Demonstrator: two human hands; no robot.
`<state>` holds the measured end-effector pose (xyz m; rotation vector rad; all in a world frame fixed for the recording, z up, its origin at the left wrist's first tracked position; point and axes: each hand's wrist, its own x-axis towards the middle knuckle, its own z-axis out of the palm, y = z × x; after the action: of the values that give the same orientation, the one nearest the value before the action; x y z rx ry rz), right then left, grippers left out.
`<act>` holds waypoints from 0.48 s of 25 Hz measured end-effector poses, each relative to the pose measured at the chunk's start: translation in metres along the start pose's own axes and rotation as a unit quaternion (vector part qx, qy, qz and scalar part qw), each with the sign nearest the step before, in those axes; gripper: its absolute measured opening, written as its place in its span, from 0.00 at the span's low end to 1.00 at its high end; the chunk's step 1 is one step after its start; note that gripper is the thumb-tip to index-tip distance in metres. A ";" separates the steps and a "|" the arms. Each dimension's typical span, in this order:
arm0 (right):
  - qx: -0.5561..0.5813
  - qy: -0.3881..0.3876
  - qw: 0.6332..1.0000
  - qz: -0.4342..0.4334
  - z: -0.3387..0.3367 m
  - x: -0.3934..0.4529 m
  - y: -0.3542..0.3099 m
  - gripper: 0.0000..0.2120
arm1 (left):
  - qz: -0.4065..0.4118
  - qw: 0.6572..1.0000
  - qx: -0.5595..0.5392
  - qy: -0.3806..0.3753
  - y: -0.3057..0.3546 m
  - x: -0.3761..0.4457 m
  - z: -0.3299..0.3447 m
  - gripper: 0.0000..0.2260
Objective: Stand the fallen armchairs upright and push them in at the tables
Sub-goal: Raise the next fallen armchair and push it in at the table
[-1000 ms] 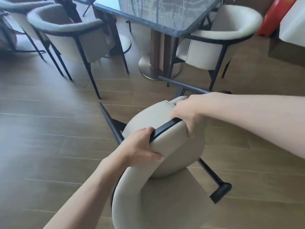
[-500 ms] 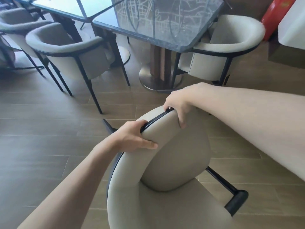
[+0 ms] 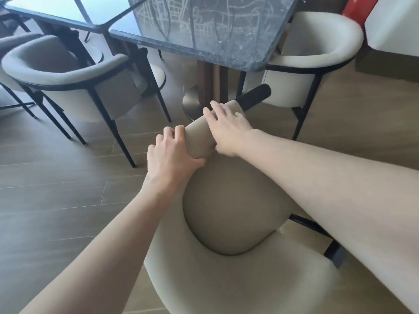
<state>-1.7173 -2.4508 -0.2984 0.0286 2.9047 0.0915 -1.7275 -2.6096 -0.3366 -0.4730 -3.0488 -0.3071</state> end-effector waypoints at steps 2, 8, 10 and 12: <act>0.049 0.009 0.998 0.028 0.011 -0.001 -0.021 0.47 | 0.008 1.000 -0.010 0.006 -0.009 0.013 0.004 0.36; 0.115 -0.025 0.993 0.006 -0.001 0.000 -0.053 0.32 | -0.032 0.999 0.001 -0.024 -0.052 0.038 0.008 0.46; 0.169 -0.036 0.985 0.007 0.009 -0.013 -0.071 0.27 | -0.048 0.999 0.006 -0.025 -0.071 0.041 0.013 0.49; 0.256 -0.128 0.958 0.001 0.042 -0.046 -0.103 0.38 | -0.060 0.998 0.007 -0.026 -0.084 0.049 0.017 0.50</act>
<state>-1.6644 -2.5521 -0.3347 0.1205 2.5886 -0.6173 -1.8001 -2.6696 -0.3655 -0.3015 -3.1345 -0.2806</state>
